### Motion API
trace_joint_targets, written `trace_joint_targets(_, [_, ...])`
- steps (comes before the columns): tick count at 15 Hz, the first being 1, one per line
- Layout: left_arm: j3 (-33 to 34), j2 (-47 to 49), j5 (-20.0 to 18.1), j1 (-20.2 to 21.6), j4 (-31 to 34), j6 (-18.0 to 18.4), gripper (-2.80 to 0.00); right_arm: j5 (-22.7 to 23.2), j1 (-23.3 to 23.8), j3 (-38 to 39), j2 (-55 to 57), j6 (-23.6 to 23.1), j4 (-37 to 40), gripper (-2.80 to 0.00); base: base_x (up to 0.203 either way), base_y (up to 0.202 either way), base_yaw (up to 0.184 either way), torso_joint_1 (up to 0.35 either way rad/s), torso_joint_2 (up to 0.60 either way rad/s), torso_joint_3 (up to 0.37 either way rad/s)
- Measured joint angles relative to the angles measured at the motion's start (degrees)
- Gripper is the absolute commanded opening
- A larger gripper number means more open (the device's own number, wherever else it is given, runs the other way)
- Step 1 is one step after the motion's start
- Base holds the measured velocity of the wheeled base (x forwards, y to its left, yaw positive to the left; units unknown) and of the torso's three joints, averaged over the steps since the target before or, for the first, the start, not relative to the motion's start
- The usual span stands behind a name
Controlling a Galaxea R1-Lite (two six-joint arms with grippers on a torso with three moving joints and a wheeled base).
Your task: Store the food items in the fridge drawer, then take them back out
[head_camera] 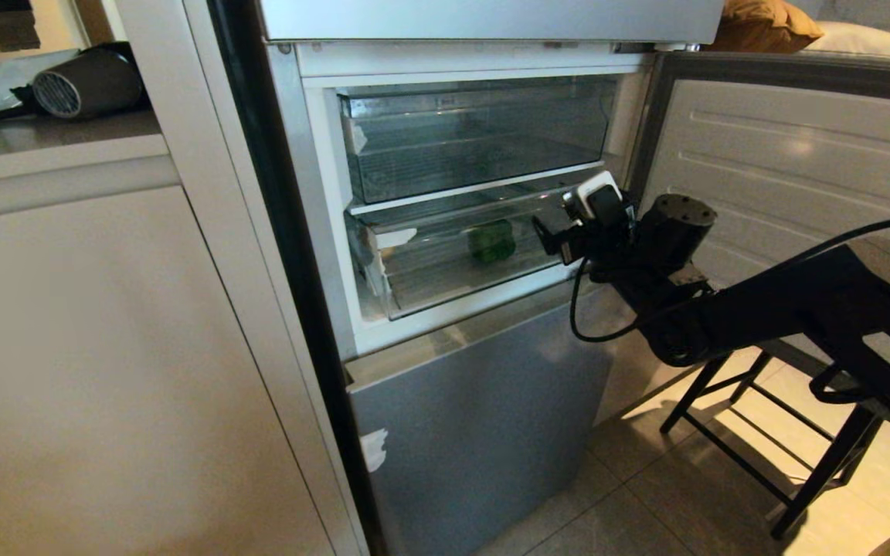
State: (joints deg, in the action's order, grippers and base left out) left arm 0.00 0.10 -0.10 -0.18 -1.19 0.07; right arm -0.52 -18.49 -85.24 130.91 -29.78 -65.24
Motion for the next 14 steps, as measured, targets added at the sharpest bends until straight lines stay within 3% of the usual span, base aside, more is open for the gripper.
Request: trace_joint_targets(14, [0.0,0.0,0.0,0.0,0.0,-0.01,-2.8,-0.02,0.94,-11.68,6.86,0.62,4.3,0.0,0.0,0.0,0.0,0.0,0.0,0.0])
